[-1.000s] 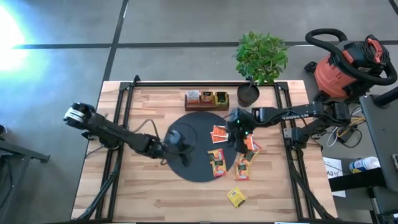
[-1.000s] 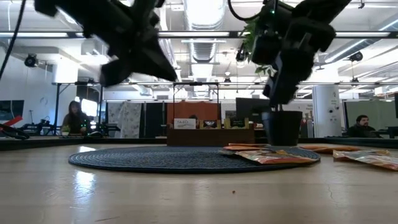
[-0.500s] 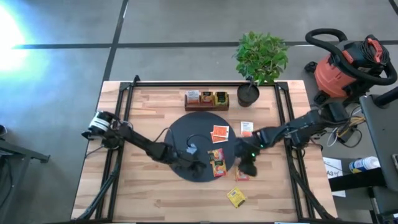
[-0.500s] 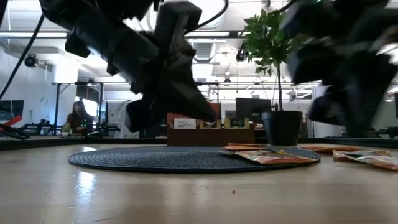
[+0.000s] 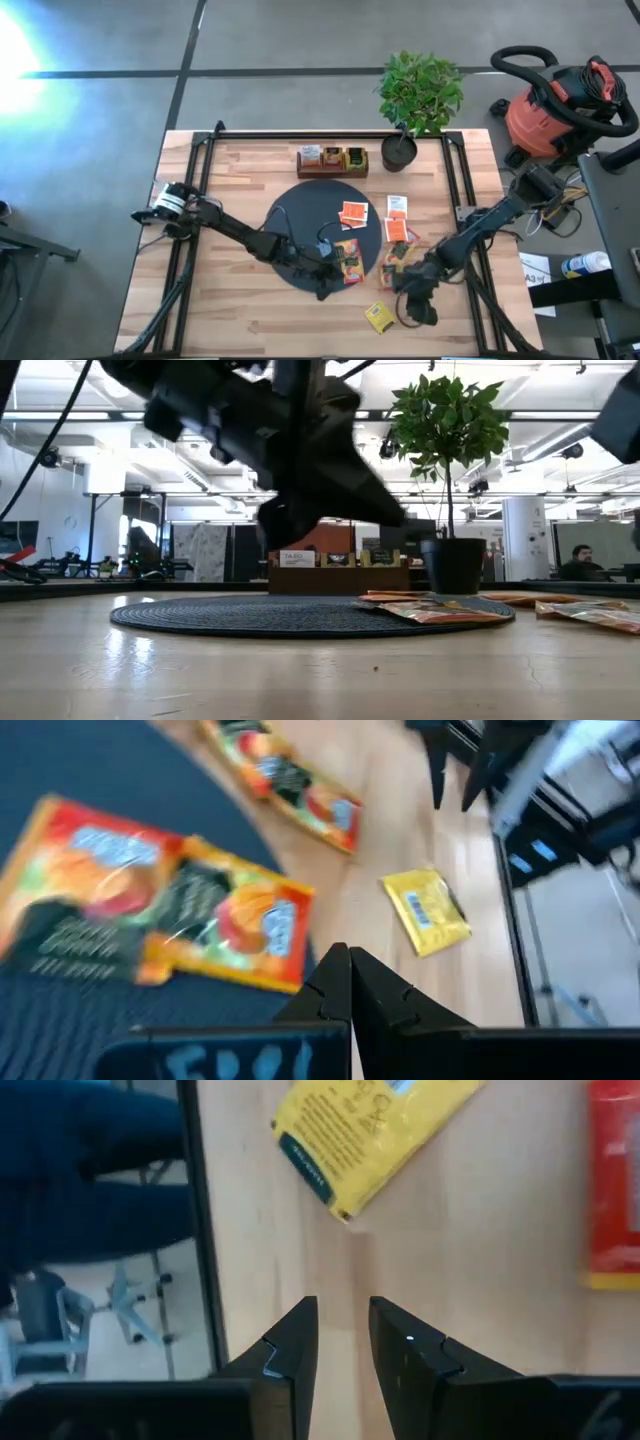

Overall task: Pick & Place Tea
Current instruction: Put the yellow tea bag into the right section of the brown wooden organizer

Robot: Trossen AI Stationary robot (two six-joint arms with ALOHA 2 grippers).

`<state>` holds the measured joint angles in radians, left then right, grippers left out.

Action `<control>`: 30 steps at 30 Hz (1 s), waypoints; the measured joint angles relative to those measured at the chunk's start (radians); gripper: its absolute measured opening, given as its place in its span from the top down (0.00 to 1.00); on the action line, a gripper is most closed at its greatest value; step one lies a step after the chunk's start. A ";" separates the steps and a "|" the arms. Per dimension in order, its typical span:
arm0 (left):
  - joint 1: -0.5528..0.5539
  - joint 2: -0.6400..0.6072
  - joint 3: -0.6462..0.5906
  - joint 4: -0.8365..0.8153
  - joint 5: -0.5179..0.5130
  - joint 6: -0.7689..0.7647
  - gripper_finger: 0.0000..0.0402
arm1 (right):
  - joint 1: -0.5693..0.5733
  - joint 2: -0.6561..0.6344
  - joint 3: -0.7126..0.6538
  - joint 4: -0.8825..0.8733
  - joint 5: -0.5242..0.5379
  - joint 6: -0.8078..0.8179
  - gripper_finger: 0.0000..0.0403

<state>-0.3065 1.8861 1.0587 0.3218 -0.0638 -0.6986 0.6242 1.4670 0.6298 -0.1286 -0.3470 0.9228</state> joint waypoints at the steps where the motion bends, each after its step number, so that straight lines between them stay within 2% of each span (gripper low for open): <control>1: 0.000 0.020 0.024 0.000 0.017 0.022 1.00 | 0.019 0.008 0.000 0.013 0.028 0.025 0.77; 4: 0.003 0.087 0.102 -0.005 0.082 0.050 1.00 | 0.059 0.031 -0.001 0.076 0.096 0.099 0.77; 7: 0.000 0.168 0.210 -0.010 0.151 0.051 1.00 | 0.095 0.059 -0.002 0.147 0.122 0.165 0.77; 12: -0.019 0.292 0.381 -0.075 0.217 0.082 1.00 | 0.154 0.130 0.001 0.283 0.197 0.277 0.77; 17: -0.019 0.384 0.488 -0.087 0.316 0.123 1.00 | 0.189 0.201 0.035 0.305 0.256 0.386 0.77; 20: -0.018 0.420 0.521 -0.096 0.390 0.145 1.00 | 0.195 0.248 0.078 0.305 0.299 0.433 0.77; 23: -0.024 0.436 0.532 -0.096 0.419 0.152 1.00 | 0.199 0.284 0.120 0.296 0.347 0.452 0.77; 30: -0.039 0.436 0.514 -0.091 0.370 0.190 1.00 | 0.209 0.329 0.192 0.219 0.387 0.518 0.77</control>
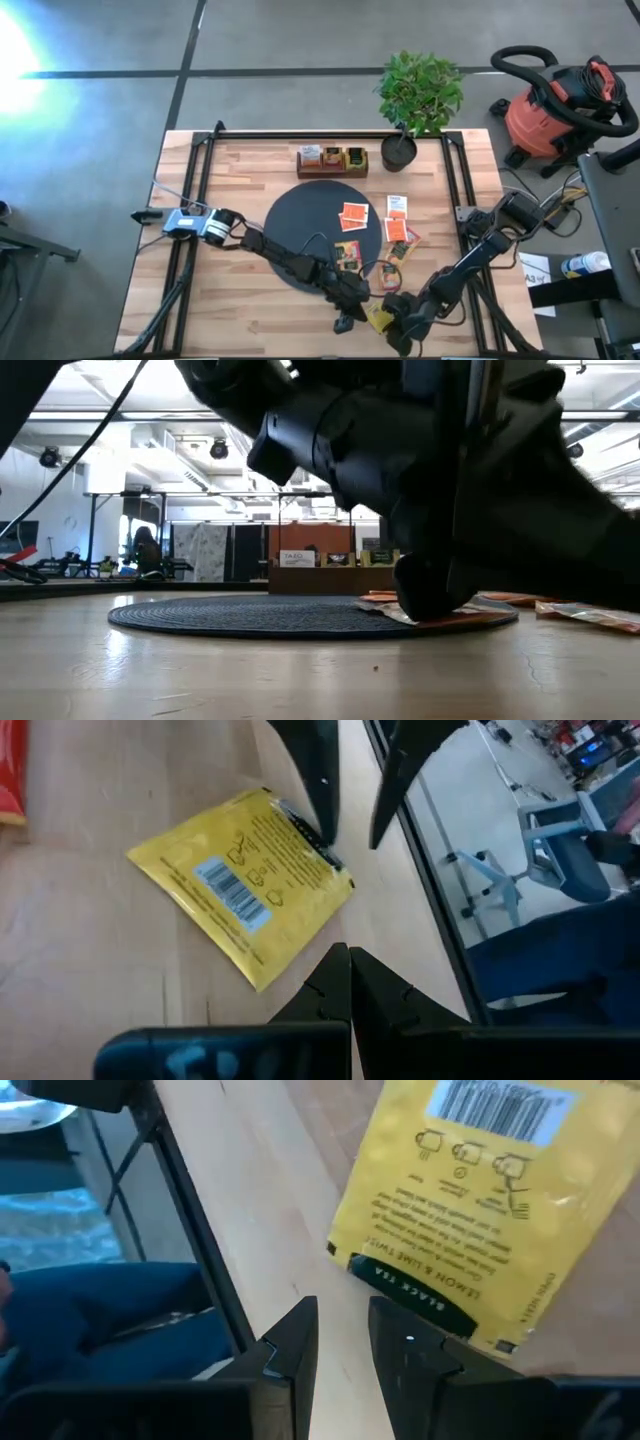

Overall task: Pick & Place Tea
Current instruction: Put the yellow tea bag into the right section of the brown wooden organizer

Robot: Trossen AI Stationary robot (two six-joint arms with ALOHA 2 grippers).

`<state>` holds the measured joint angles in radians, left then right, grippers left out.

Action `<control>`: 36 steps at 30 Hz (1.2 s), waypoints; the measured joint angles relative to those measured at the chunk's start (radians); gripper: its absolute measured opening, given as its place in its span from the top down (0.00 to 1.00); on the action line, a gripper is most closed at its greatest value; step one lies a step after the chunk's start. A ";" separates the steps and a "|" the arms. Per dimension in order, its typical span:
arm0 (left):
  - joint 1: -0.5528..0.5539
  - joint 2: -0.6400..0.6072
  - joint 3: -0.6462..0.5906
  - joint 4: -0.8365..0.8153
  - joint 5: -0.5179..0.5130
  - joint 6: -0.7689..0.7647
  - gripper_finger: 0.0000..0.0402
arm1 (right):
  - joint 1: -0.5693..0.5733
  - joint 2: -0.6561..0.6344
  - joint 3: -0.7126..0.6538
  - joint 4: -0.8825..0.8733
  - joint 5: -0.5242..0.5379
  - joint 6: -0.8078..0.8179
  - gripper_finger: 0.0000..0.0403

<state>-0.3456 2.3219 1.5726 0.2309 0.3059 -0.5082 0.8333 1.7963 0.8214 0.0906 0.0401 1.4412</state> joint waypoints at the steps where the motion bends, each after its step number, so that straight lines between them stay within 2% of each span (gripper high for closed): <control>1: 0.001 0.000 -0.003 0.002 -0.001 0.010 1.00 | 0.001 0.004 0.015 -0.018 0.006 0.006 0.77; 7: 0.000 0.001 0.001 -0.003 -0.027 0.011 1.00 | 0.023 -0.011 0.076 -0.174 0.067 0.039 0.77; 13: -0.015 0.000 0.048 -0.046 -0.177 0.049 1.00 | 0.041 -0.012 0.139 -0.300 0.098 0.053 0.77; 16: -0.021 -0.002 0.065 -0.099 -0.209 0.080 1.00 | 0.049 -0.012 0.158 -0.335 0.112 0.059 0.77; 30: -0.029 0.022 0.057 -0.107 -0.211 0.081 1.00 | 0.079 -0.012 0.112 -0.357 0.172 0.239 0.77; 36: -0.029 0.053 0.061 -0.083 -0.203 0.062 1.00 | 0.083 -0.017 0.113 -0.401 0.176 0.275 0.72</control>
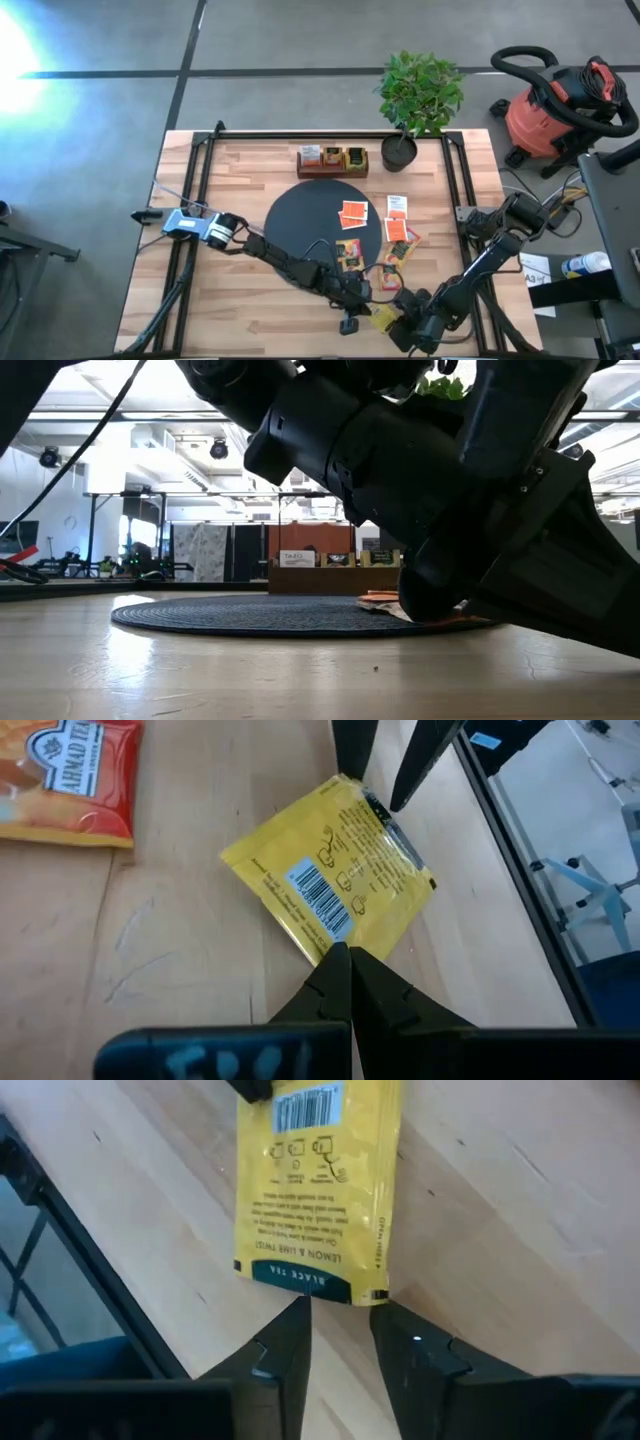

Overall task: Pick & Place Tea
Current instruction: Put the yellow tea bag into the right section of the brown wooden organizer

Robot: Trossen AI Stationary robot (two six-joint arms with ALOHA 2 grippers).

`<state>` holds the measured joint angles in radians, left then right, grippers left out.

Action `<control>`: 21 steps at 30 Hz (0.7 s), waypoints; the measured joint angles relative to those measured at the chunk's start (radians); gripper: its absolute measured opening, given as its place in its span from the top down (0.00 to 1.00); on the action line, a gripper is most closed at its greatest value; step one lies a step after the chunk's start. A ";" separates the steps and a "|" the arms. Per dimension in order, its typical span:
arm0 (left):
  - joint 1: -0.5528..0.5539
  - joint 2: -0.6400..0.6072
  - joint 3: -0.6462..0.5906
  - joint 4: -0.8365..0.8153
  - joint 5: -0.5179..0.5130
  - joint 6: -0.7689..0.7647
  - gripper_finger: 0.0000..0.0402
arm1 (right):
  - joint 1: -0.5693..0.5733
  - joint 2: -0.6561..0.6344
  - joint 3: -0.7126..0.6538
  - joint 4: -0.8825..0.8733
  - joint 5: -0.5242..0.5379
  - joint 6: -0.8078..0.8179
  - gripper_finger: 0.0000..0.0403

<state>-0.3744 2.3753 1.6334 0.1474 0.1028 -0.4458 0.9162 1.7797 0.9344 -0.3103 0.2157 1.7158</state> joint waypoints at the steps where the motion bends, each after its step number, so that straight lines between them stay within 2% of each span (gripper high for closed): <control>1: 0.000 0.005 0.001 0.000 0.000 -0.001 1.00 | 0.002 -0.003 0.000 0.000 0.000 0.004 0.71; 6: 0.000 0.009 0.001 -0.003 0.001 -0.016 1.00 | 0.032 -0.033 0.001 -0.037 -0.004 0.018 0.63; 12: 0.003 0.010 0.000 -0.007 0.007 -0.019 1.00 | 0.089 -0.061 -0.011 -0.113 0.049 0.163 0.54; 21: 0.003 0.011 -0.002 -0.006 0.007 -0.019 1.00 | 0.076 -0.066 -0.115 0.076 0.122 0.267 0.51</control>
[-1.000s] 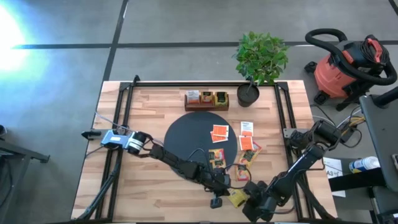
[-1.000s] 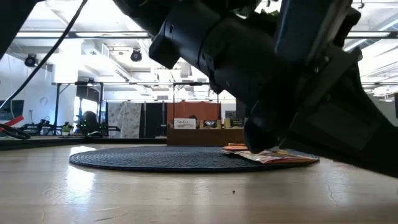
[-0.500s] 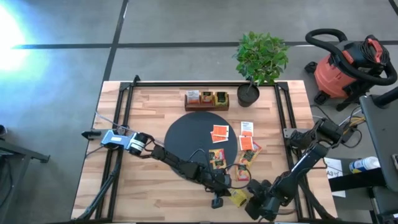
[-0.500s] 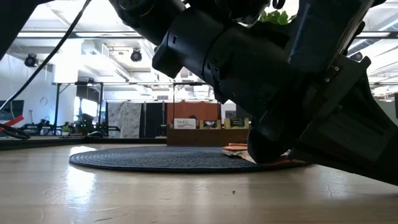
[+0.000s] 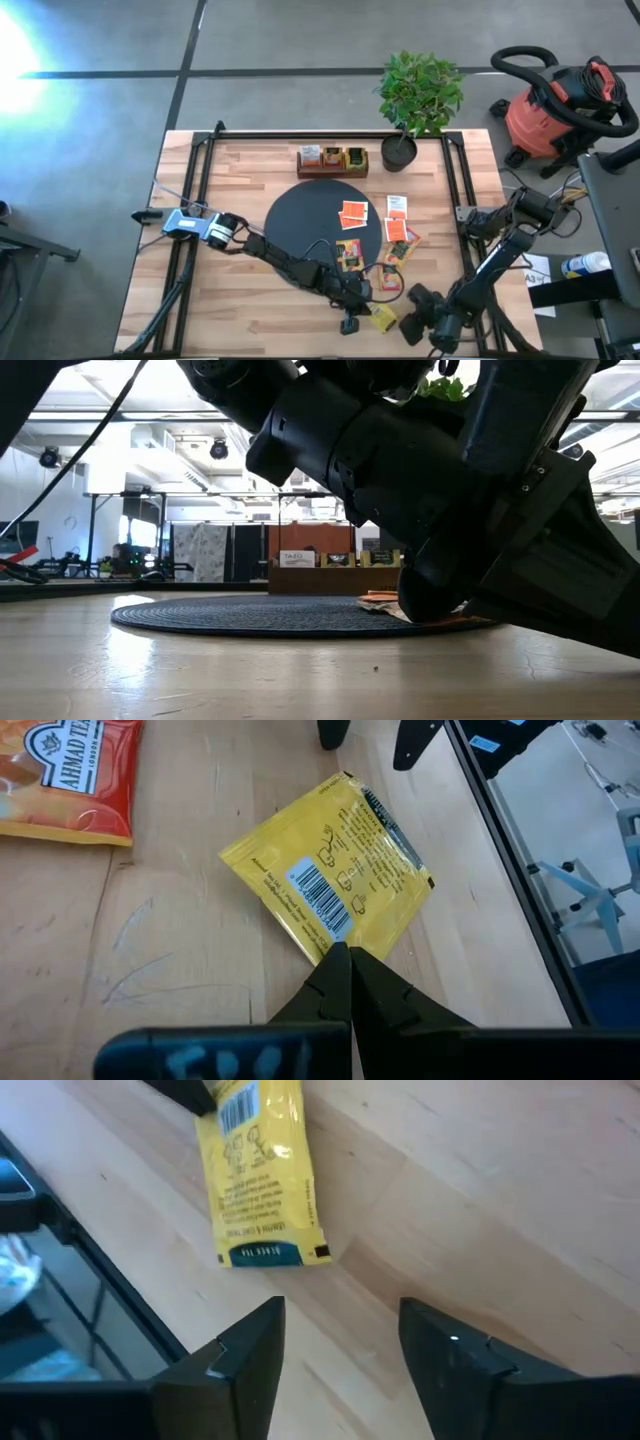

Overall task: Pick & Place Tea
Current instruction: Put the yellow tea bag into the right section of the brown wooden organizer

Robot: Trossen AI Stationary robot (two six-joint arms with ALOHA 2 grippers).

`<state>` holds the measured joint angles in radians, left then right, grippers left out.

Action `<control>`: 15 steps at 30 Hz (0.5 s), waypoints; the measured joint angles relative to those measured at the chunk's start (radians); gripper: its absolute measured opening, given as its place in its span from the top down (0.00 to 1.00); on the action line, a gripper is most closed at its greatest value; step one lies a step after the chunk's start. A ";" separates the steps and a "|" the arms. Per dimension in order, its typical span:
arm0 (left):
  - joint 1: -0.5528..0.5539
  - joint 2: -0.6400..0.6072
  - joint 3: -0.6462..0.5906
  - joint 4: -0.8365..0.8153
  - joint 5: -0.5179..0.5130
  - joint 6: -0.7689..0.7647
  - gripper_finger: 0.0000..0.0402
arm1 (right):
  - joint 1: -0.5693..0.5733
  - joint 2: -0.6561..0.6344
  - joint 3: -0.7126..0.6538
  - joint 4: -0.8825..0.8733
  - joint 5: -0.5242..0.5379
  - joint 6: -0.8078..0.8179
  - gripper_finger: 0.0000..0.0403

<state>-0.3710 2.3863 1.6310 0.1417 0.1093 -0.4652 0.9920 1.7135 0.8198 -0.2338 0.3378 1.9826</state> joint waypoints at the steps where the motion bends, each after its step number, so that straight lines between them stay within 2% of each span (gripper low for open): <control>1: 0.000 0.000 0.000 0.000 0.000 -0.001 1.00 | 0.000 0.000 -0.008 0.005 0.011 0.011 0.51; 7: 0.000 0.000 0.000 0.000 -0.003 -0.004 1.00 | -0.013 0.000 -0.031 0.030 0.027 0.043 0.51; 15: 0.002 0.000 -0.002 0.014 -0.022 -0.009 1.00 | -0.098 0.005 -0.033 0.081 0.045 -0.031 0.51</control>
<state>-0.3695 2.3863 1.6291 0.1558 0.0869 -0.4747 0.8945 1.7183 0.7872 -0.1527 0.3826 1.9519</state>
